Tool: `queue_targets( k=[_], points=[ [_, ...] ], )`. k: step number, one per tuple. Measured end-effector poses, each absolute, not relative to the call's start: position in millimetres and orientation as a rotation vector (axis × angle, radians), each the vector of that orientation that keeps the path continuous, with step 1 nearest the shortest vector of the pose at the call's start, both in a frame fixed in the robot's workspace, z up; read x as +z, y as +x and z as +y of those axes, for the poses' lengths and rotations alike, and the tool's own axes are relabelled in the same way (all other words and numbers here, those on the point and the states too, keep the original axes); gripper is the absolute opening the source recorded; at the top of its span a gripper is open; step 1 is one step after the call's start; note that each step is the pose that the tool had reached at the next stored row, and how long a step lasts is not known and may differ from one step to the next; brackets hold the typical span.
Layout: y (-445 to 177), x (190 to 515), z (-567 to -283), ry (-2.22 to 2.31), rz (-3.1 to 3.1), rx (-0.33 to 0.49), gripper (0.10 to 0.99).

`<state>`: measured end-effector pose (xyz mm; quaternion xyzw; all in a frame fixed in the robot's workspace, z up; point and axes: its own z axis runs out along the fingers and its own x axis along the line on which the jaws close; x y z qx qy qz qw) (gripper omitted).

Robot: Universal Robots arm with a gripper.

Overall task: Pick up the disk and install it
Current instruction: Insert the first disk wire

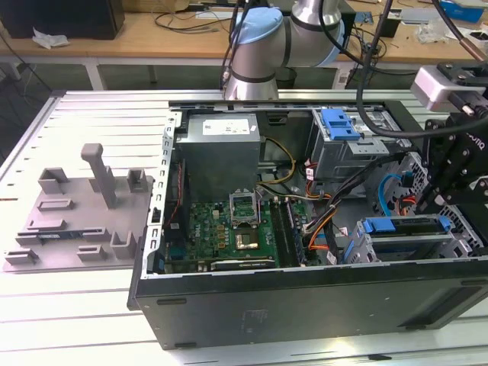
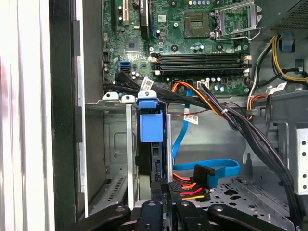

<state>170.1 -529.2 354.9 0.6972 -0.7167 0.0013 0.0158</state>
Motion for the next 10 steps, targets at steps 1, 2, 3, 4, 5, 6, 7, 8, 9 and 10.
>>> queue_targets(
  k=[1,2,3,4,5,6,7,8,9,10],
  points=[
    [170.1,355.0,-529.3,2.168,-2.229,0.004,0.169],
    [170.1,355.0,-529.5,2.168,-2.229,0.004,0.169],
    [170.1,355.0,-529.7,2.168,-2.229,0.004,0.169],
    [170.1,355.0,-529.9,2.168,-2.229,0.004,0.169],
    [170.1,355.0,-530.1,2.168,-2.229,0.004,0.169],
    [170.1,354.9,-530.4,2.168,-2.229,0.004,0.169],
    [170.2,354.9,-530.8,2.168,-2.229,0.004,0.169],
    [170.2,355.0,-531.0,2.168,-2.229,0.004,0.169],
    [170.2,355.0,-531.2,2.168,-2.229,0.004,0.169],
    [170.3,354.9,-531.7,2.168,-2.229,0.004,0.169]
  ],
)
